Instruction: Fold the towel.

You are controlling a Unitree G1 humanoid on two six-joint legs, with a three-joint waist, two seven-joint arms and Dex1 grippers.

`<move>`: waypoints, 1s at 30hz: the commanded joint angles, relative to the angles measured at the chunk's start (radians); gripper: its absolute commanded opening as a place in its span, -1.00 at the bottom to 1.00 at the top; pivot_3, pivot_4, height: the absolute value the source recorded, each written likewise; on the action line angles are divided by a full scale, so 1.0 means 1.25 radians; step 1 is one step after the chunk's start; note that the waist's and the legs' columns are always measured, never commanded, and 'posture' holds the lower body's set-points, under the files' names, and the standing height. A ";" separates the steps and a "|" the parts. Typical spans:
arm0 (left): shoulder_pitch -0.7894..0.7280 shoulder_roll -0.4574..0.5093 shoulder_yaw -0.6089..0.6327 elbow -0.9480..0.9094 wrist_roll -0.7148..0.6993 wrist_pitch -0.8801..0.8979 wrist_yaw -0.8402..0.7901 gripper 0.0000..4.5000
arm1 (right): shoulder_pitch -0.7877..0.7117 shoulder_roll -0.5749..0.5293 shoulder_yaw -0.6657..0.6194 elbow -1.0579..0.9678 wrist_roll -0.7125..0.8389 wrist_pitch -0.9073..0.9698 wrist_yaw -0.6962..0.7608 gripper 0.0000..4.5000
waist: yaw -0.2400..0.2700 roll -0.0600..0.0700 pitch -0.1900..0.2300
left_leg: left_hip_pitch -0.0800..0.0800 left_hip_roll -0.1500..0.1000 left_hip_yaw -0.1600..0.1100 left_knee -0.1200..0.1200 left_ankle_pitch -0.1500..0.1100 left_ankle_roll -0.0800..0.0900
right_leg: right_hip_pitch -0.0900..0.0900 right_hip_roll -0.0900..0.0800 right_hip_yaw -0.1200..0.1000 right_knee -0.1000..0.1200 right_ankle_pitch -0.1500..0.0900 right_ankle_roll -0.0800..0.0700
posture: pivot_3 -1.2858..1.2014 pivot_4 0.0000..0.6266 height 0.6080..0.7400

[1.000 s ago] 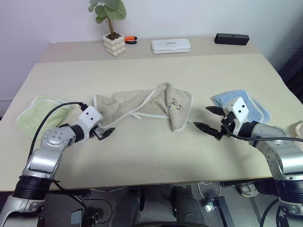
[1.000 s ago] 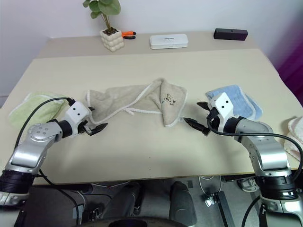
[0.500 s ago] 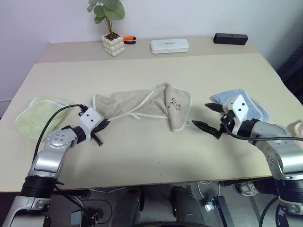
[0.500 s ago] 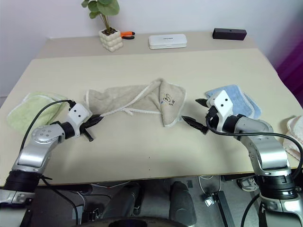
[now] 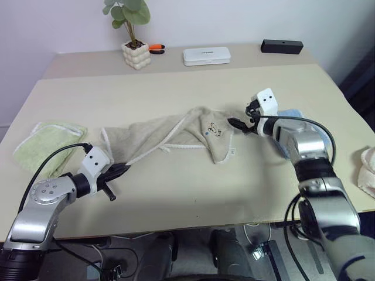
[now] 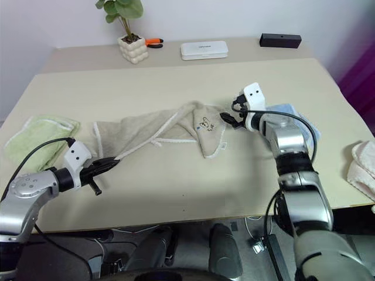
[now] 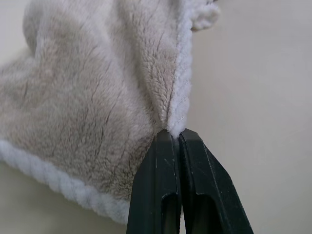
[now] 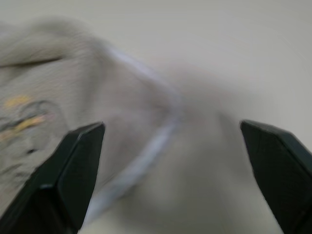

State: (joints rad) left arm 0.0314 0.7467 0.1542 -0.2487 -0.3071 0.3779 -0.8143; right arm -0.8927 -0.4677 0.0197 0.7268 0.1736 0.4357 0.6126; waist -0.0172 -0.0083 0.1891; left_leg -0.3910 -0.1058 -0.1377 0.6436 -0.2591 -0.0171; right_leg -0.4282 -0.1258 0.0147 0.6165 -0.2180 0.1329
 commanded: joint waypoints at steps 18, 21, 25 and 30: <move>0.060 -0.002 0.034 -0.078 -0.016 0.025 0.021 -1.00 | -0.202 0.112 0.004 0.408 -0.128 -0.245 -0.006 -0.73 | -0.022 0.001 0.000 | 0.000 0.002 0.000 -0.002 0.001 -0.001 | -0.002 0.003 0.002 0.001 0.001 -0.001 | 0.03 -0.52 1.00; 0.064 -0.004 0.039 -0.080 -0.018 0.025 0.026 -1.00 | -0.198 0.104 0.010 0.400 -0.148 -0.279 -0.006 -0.99 | -0.022 0.001 0.000 | 0.000 0.002 0.000 -0.002 0.001 -0.001 | -0.002 0.003 0.002 0.001 0.001 -0.001 | 0.03 -0.52 1.00; 0.005 -0.015 0.054 -0.033 0.006 -0.008 0.069 -1.00 | -0.193 0.052 0.029 0.356 -0.194 -0.372 -0.037 -0.99 | -0.016 0.001 0.000 | 0.000 0.001 0.000 -0.002 0.001 -0.002 | -0.002 0.003 0.002 0.001 0.001 -0.001 | 0.03 -0.52 1.00; -0.307 -0.040 0.051 0.213 0.092 -0.117 0.203 -1.00 | -0.253 -0.027 0.025 0.299 -0.222 -0.474 -0.069 -0.99 | -0.003 0.001 0.001 | -0.001 0.000 0.000 -0.002 0.003 -0.005 | -0.003 0.004 0.002 0.002 0.003 -0.002 | 0.03 -0.52 1.00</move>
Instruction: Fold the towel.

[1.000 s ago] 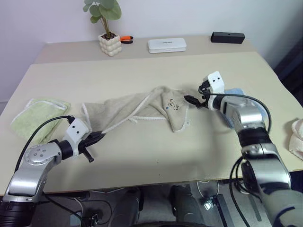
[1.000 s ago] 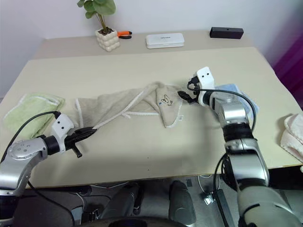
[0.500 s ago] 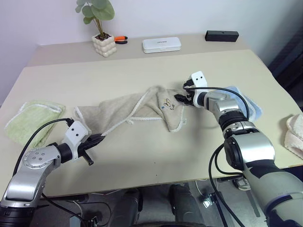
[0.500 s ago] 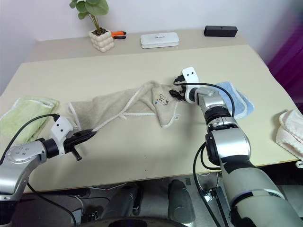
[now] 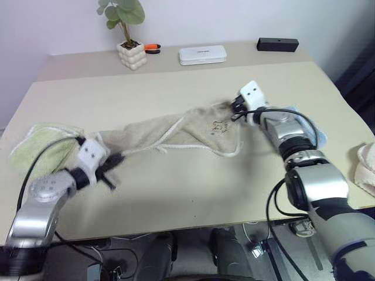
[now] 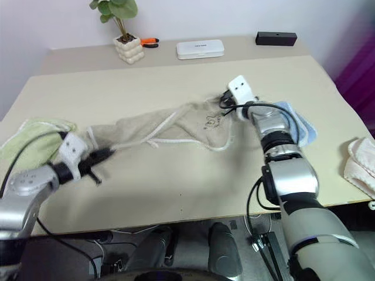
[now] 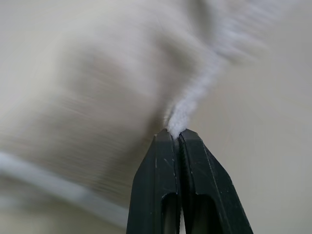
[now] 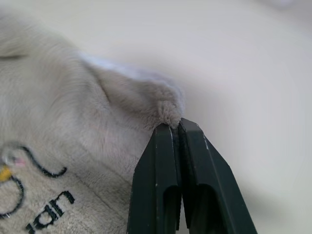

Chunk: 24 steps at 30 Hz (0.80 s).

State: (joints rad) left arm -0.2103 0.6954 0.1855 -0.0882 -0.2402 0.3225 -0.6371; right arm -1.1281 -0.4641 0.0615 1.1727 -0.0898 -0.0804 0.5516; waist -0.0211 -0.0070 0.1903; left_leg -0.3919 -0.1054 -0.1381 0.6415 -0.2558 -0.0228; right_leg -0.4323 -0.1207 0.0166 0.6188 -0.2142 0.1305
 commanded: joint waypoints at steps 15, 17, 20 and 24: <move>-0.230 0.124 0.148 0.224 -0.087 -0.164 -0.090 -1.00 | 0.140 -0.164 -0.080 -0.715 0.242 0.111 0.267 -0.99 | -0.043 -0.001 -0.001 | -0.007 0.002 0.001 -0.003 0.000 -0.004 | -0.011 0.000 0.001 -0.002 0.001 0.001 | 0.03 -0.52 1.00; -0.079 0.135 0.179 0.101 -0.125 -0.111 -0.134 -1.00 | 0.276 -0.190 -0.083 -0.873 0.294 0.220 0.293 -0.99 | -0.039 0.000 -0.001 | -0.008 0.003 0.000 -0.003 0.000 -0.004 | -0.012 0.000 0.002 0.000 0.001 0.001 | 0.03 -0.52 1.00; 0.107 0.151 0.223 -0.045 -0.173 -0.013 -0.175 -1.00 | 0.459 -0.240 -0.106 -1.051 0.378 0.356 0.335 -0.99 | -0.026 0.000 0.000 | -0.012 0.003 0.001 0.001 0.000 -0.004 | -0.016 0.000 0.003 0.002 0.001 0.001 | 0.03 -0.52 1.00; 0.323 0.189 0.288 -0.195 -0.246 0.134 -0.258 -1.00 | 0.669 -0.325 -0.152 -1.197 0.482 0.489 0.406 -0.99 | -0.004 0.000 0.000 | -0.012 0.003 0.002 0.006 -0.003 0.001 | -0.016 0.000 0.004 0.006 0.002 -0.001 | 0.03 -0.52 1.00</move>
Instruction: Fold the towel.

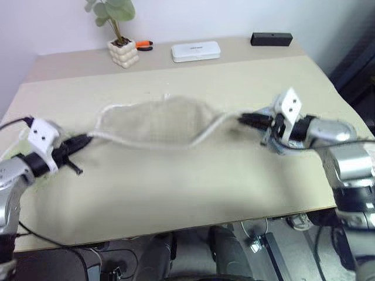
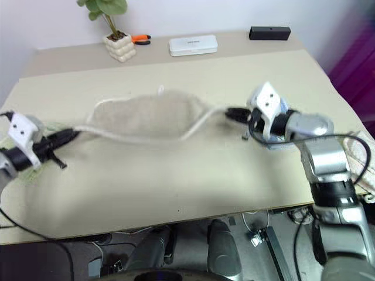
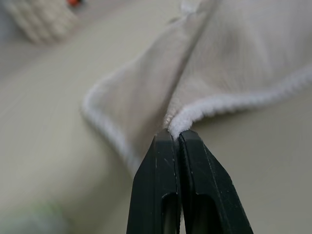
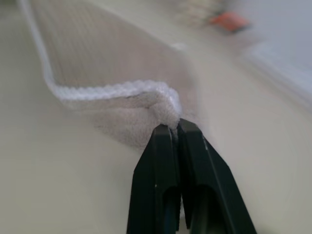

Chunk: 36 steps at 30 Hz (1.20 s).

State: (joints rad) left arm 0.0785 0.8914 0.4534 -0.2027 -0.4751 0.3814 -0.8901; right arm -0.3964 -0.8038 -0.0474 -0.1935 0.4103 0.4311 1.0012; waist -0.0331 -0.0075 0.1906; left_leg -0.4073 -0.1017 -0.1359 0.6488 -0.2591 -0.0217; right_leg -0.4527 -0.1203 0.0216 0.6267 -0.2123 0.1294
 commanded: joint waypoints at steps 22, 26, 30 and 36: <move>-0.089 0.008 -0.057 0.085 0.029 0.029 -0.040 -1.00 | 0.159 -0.057 -0.126 -0.042 0.048 0.080 -0.077 -0.99 | 0.034 0.000 -0.001 | 0.015 0.010 0.015 -0.001 -0.003 0.003 | 0.020 0.001 -0.004 -0.011 0.000 -0.001 | 0.03 -0.52 1.00; -0.188 -0.016 -0.123 0.201 0.083 -0.042 -0.033 -1.00 | 0.132 -0.025 -0.110 0.008 0.017 0.061 -0.113 -0.99 | 0.035 0.000 -0.001 | 0.015 0.010 0.015 -0.001 -0.003 0.003 | 0.019 0.001 -0.003 -0.011 0.000 -0.001 | 0.03 -0.52 1.00; -0.289 -0.044 -0.187 0.321 0.133 -0.109 -0.034 -1.00 | 0.119 -0.006 -0.089 0.036 -0.009 0.042 -0.122 -0.99 | 0.035 0.000 -0.001 | 0.015 0.010 0.015 -0.001 -0.003 0.003 | 0.019 0.001 -0.003 -0.011 0.000 -0.001 | 0.03 -0.52 1.00; -0.431 -0.094 -0.257 0.510 0.204 -0.203 -0.025 -1.00 | 0.114 0.021 -0.064 0.067 -0.040 0.023 -0.138 -0.99 | 0.035 -0.001 -0.001 | 0.015 0.009 0.015 -0.001 -0.003 0.003 | 0.019 0.002 -0.004 -0.010 0.001 0.001 | 0.03 -0.52 1.00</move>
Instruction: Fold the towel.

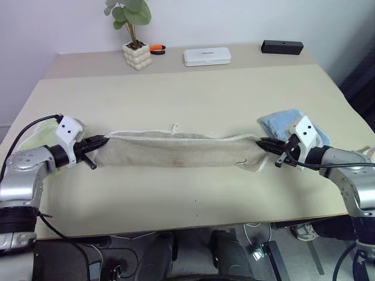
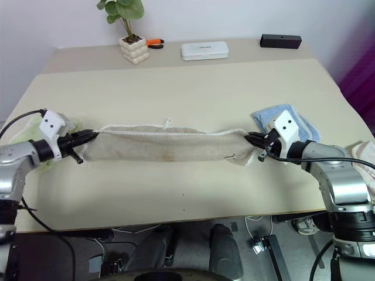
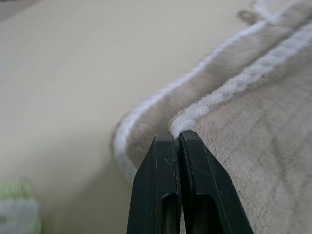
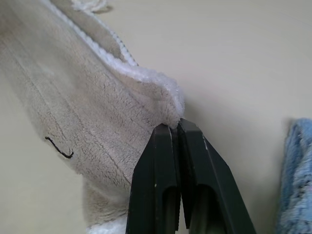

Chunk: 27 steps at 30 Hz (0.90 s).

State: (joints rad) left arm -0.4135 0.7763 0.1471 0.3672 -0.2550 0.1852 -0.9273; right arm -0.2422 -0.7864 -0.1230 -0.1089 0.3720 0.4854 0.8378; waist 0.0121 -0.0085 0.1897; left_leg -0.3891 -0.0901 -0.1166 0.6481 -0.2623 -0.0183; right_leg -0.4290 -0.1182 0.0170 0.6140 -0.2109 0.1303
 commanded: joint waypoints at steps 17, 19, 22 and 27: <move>-0.105 -0.029 0.031 0.188 0.039 -0.129 0.124 0.66 | -0.004 0.017 -0.035 -0.040 -0.043 0.003 -0.074 0.90 | -0.005 0.000 0.000 | 0.000 0.000 0.000 0.000 0.000 0.000 | 0.000 0.000 0.001 0.000 0.000 0.001 | 0.03 -0.52 1.00; -0.089 -0.041 0.075 0.124 -0.011 -0.113 0.138 0.66 | 0.007 0.011 -0.087 -0.066 -0.006 0.035 -0.076 0.90 | -0.003 0.000 0.000 | 0.000 0.000 -0.001 0.000 0.000 0.000 | -0.001 0.000 0.001 0.000 0.001 0.001 | 0.03 -0.52 1.00; -0.055 -0.058 0.119 0.029 -0.060 -0.079 0.153 0.66 | 0.037 0.014 -0.169 -0.123 0.102 0.136 -0.061 0.95 | -0.001 0.000 0.000 | 0.000 0.000 -0.002 0.000 0.000 0.000 | -0.001 0.000 0.001 0.000 0.001 0.001 | 0.03 -0.52 1.00; 0.088 -0.079 0.061 -0.252 -0.105 0.001 0.100 0.66 | 0.164 0.044 -0.292 -0.303 0.360 0.325 -0.064 0.95 | -0.001 0.000 0.000 | 0.000 0.000 -0.002 -0.001 0.000 0.001 | -0.001 0.000 0.002 0.000 0.001 0.001 | 0.03 -0.52 1.00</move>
State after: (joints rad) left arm -0.3290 0.6821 0.2578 0.1737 -0.3637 0.1599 -0.7752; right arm -0.0519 -0.7485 -0.4257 -0.3980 0.6977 0.8258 0.7648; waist 0.0110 -0.0086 0.1893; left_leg -0.3892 -0.0898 -0.1191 0.6473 -0.2631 -0.0170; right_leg -0.4294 -0.1188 0.0198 0.6140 -0.2100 0.1318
